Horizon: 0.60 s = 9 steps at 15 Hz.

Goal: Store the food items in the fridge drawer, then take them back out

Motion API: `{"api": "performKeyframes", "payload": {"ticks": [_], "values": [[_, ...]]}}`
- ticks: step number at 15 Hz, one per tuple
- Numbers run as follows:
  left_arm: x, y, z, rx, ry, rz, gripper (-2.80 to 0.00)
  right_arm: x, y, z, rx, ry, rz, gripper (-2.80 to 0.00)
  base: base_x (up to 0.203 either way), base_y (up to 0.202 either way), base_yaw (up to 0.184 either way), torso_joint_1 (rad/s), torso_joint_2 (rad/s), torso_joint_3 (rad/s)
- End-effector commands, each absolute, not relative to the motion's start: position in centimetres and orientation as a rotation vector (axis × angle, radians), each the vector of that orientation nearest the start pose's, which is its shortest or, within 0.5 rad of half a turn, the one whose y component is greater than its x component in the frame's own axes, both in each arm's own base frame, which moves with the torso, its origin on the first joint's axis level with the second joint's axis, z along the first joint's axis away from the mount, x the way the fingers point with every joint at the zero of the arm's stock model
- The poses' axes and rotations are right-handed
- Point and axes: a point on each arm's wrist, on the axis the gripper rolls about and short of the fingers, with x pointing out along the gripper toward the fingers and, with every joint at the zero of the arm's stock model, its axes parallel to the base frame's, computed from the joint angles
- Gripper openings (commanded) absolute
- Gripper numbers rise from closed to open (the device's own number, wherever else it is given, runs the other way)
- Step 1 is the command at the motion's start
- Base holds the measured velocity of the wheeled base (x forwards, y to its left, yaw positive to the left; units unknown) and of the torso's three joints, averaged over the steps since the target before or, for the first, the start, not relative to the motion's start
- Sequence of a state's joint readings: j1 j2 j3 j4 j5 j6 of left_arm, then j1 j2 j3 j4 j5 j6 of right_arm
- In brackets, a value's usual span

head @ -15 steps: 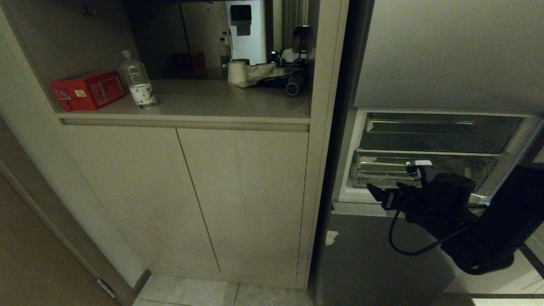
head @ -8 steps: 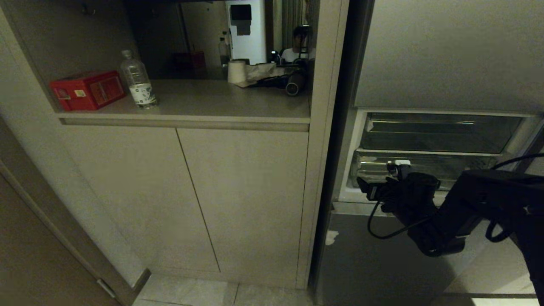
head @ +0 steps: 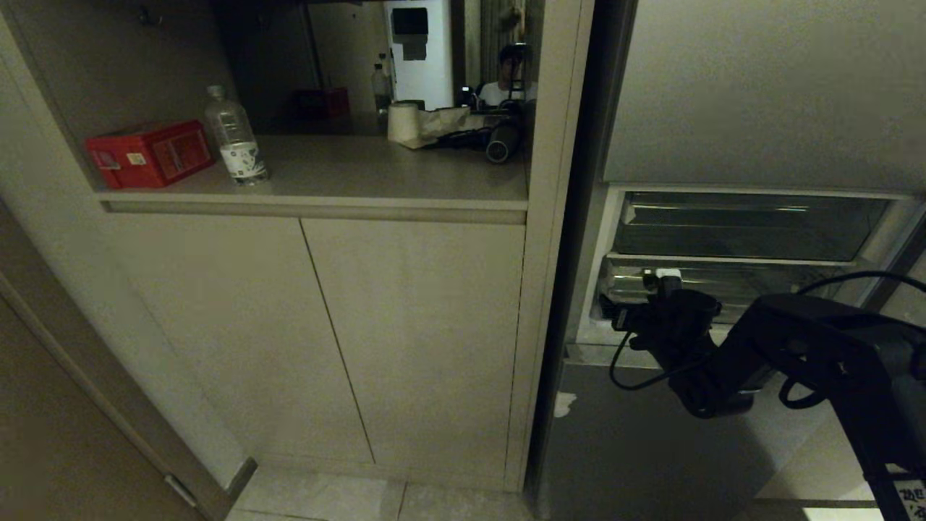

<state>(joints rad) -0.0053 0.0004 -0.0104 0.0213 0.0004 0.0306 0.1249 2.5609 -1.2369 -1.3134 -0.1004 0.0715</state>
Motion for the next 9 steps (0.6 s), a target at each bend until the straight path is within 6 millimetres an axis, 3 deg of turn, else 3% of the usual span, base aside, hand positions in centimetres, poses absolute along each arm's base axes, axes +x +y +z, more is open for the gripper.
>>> {"api": "performKeyframes", "payload": {"ticks": [1,9], "values": [[-2.4,0.0,7.6,0.031,0.012,-0.003,-2.80,47.4,5.7,1.0,0.073,-0.011,0.016,0.00,0.000,0.000,0.000,0.000,0.00,0.000],[-2.3,0.0,7.6,0.031,0.013,-0.004,-2.80,48.7,5.8,0.9,0.078,-0.038,0.012,0.00,0.000,0.000,0.000,0.000,0.00,0.000]]}}
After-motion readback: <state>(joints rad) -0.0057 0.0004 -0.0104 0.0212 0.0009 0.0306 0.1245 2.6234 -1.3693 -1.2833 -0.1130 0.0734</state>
